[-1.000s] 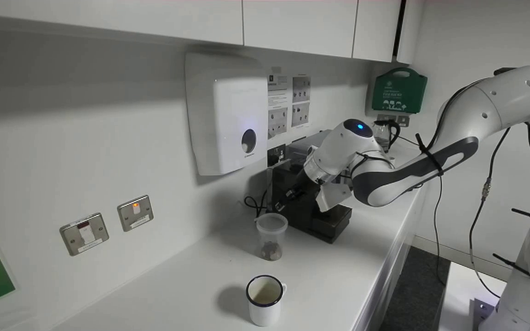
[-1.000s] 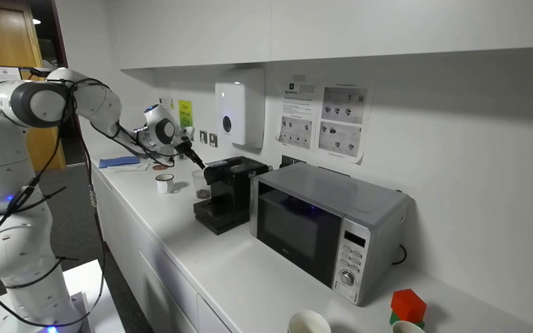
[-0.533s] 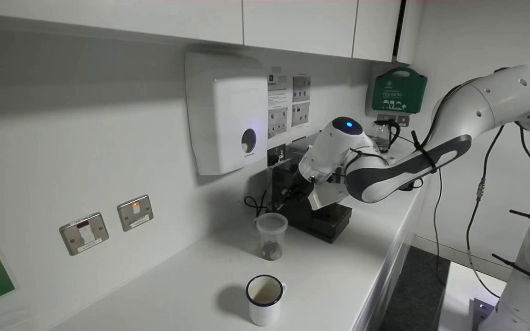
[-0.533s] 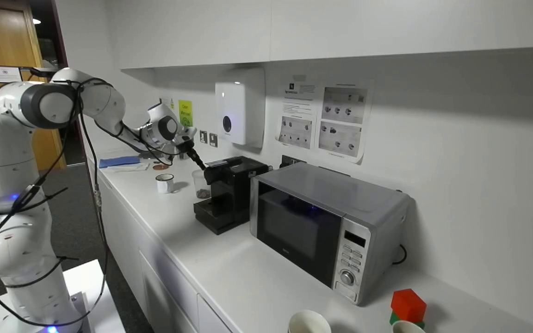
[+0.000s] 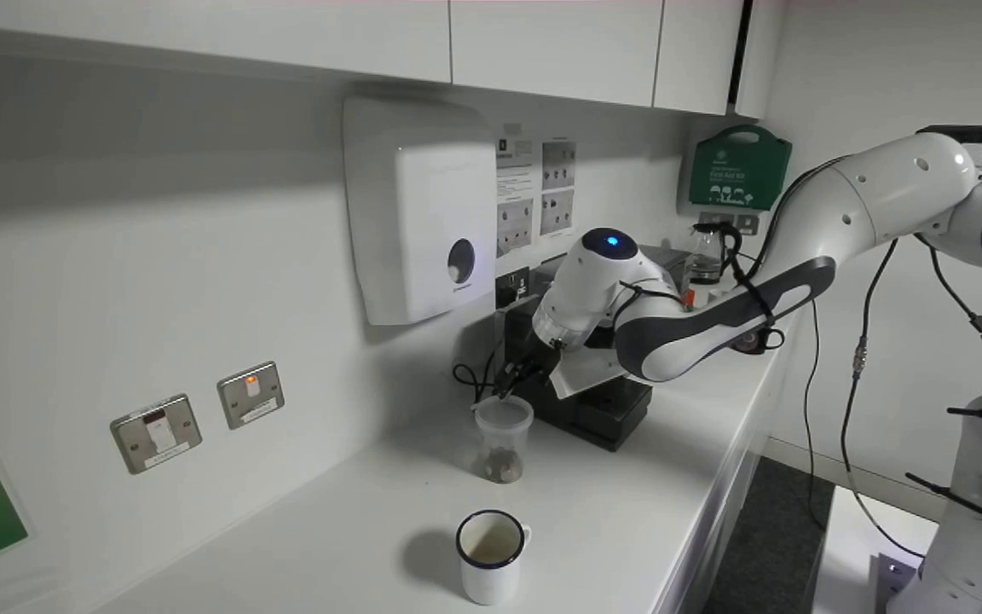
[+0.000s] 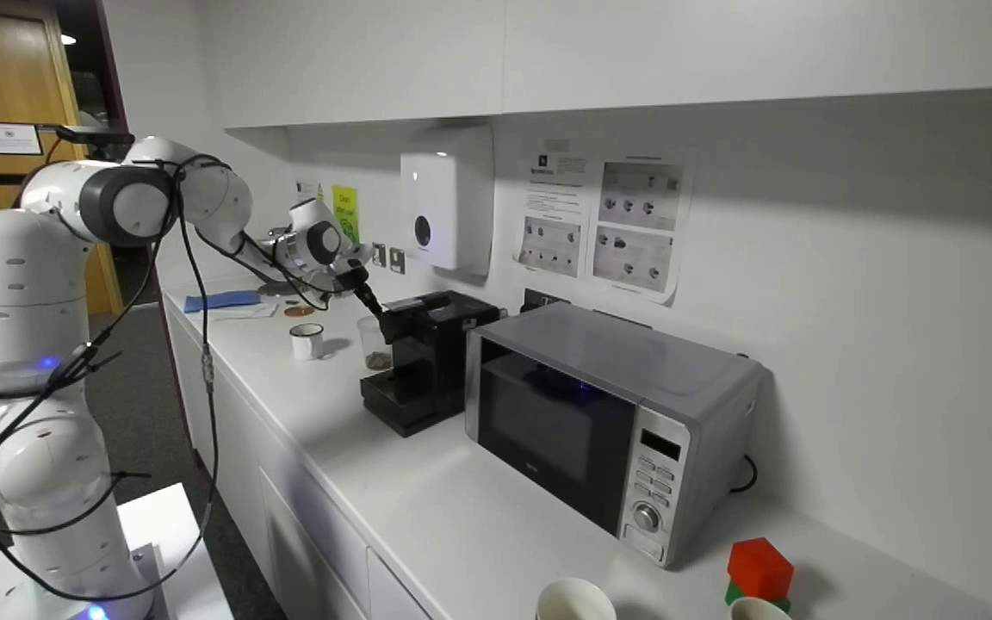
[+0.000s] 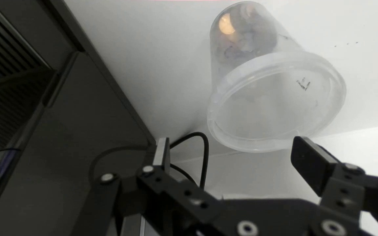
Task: Take the mug from the coffee maker and put it on the counter, and pour the content from the transparent cup into the mug
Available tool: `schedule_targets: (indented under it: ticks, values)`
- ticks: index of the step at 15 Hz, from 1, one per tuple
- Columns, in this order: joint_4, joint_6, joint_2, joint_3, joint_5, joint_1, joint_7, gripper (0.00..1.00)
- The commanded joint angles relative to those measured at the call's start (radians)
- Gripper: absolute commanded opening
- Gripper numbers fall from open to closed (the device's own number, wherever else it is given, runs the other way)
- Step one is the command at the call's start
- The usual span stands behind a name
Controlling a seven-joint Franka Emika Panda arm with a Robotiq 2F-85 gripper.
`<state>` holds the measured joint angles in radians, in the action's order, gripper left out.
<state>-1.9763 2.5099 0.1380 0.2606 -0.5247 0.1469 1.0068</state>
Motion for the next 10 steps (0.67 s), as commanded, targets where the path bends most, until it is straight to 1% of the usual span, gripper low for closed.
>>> schedule_targets:
  ticks: [1, 5, 10]
  values:
    - [0.066, -0.077, 0.029, -0.065, -0.004, 0.067, 0.013, 1.00]
    - [0.090, -0.141, 0.038, -0.090, 0.005, 0.095, 0.009, 1.00]
    - [0.108, -0.183, 0.056, -0.090, 0.063, 0.100, -0.046, 1.00]
